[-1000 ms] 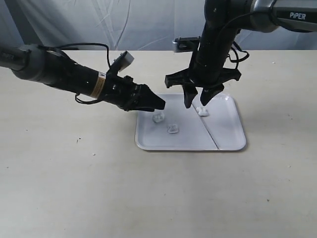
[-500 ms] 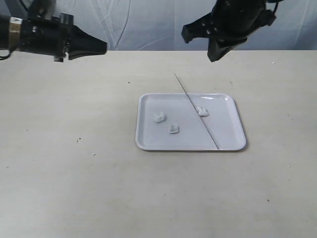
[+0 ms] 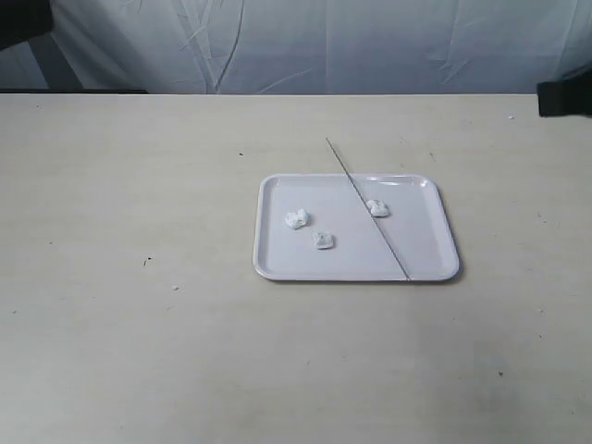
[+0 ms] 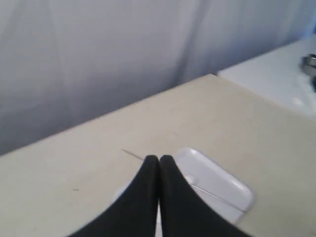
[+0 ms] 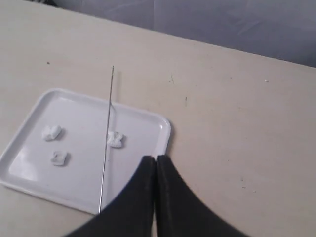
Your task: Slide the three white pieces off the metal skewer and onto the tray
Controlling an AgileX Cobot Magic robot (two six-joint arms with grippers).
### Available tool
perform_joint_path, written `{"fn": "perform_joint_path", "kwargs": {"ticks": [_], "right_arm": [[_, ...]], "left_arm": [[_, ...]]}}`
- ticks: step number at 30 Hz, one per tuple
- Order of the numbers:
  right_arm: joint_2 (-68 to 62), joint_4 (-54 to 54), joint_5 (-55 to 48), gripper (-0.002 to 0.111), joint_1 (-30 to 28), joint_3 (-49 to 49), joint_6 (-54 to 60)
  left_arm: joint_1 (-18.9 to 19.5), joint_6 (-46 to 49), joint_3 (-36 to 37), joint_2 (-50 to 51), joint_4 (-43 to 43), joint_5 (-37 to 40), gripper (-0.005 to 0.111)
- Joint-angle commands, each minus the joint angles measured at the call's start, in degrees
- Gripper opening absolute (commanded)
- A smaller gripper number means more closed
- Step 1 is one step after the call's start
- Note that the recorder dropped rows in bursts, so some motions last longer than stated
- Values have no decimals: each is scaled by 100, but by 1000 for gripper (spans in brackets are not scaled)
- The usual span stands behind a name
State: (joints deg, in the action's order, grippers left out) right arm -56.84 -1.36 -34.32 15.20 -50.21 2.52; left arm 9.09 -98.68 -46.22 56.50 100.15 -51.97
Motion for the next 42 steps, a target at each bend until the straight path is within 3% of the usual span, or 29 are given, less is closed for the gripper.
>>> {"fn": "perform_joint_path", "kwargs": {"ticks": [1, 6, 9, 19, 32, 37, 42], "right_arm": [[805, -457, 1393, -1, -184, 1279, 5], [1531, -660, 2405, -1, -206, 2514, -18], [1953, -655, 2751, -1, -206, 3017, -18], [3959, -8, 2742, -1, -676, 4261, -18], [5563, 136, 2556, -1, -970, 5021, -18], [5681, 97, 2309, -1, -1157, 5021, -18], [5684, 97, 1734, -1, -1307, 5021, -51]], "left_arm": [[4, 128, 997, -1400, -21, 1498, 0], [4, -27, 2382, -2549, -21, 2330, 0], [4, -1213, 3011, -2813, -21, 2939, 0], [-6, -1324, 3040, -2835, -112, 1103, 0], [-6, -1324, 3040, -2988, -112, 1036, 0], [-6, -1224, 3088, -3580, -21, 1810, 0], [-128, -351, 3346, -4198, -21, 3058, 0]]}}
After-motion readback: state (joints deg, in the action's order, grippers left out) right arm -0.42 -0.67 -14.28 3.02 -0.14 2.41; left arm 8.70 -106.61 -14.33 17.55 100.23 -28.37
